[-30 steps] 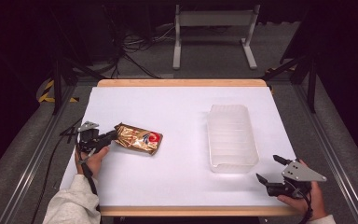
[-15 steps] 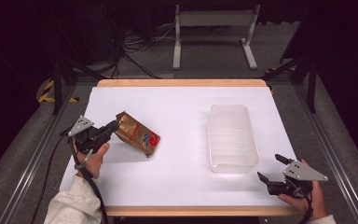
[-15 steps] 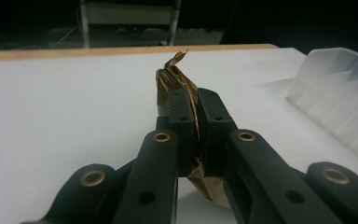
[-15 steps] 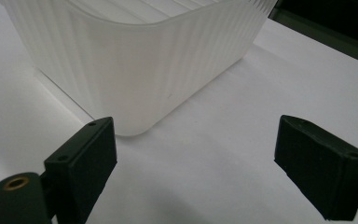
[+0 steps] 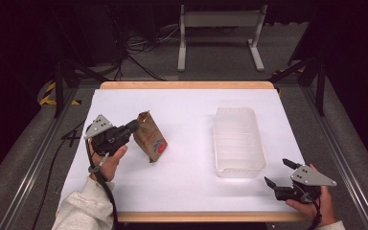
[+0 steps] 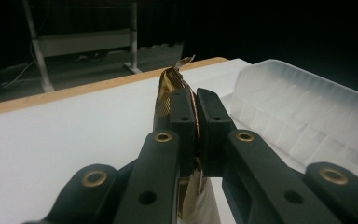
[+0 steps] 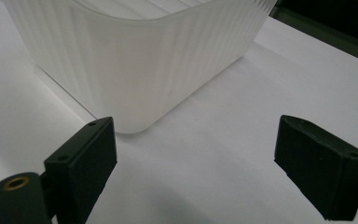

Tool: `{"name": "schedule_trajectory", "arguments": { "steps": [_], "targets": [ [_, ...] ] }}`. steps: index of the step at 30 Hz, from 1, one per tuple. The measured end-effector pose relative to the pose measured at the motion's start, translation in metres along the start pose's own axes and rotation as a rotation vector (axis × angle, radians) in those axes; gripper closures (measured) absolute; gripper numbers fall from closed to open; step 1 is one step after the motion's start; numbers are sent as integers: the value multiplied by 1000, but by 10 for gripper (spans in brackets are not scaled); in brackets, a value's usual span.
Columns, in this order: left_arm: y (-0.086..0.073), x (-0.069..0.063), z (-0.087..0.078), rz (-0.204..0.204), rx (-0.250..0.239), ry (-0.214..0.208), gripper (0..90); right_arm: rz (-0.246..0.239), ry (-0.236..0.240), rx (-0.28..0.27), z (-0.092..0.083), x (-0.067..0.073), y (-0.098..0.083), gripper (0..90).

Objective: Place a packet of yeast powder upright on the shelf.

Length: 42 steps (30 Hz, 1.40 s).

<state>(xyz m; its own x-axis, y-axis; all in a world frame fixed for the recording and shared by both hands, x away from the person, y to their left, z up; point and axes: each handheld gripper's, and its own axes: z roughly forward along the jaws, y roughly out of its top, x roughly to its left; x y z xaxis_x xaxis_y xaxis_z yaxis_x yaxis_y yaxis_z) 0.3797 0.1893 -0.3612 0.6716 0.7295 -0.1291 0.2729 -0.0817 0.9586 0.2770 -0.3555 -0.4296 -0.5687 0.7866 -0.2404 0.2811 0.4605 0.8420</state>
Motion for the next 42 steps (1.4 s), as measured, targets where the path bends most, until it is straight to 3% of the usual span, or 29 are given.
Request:
{"name": "schedule_trajectory", "arguments": {
  "steps": [11,30,42],
  "targets": [
    [11,-18,6,41,-16,-72,864,3,-3,-4,-1,0,0,134],
    [29,-44,19,134,-22,-237,865,-1,-1,-8,-2,0,0,134],
    [58,-78,41,221,-44,-371,866,0,-2,-7,-3,1,0,134]
  ]
}}
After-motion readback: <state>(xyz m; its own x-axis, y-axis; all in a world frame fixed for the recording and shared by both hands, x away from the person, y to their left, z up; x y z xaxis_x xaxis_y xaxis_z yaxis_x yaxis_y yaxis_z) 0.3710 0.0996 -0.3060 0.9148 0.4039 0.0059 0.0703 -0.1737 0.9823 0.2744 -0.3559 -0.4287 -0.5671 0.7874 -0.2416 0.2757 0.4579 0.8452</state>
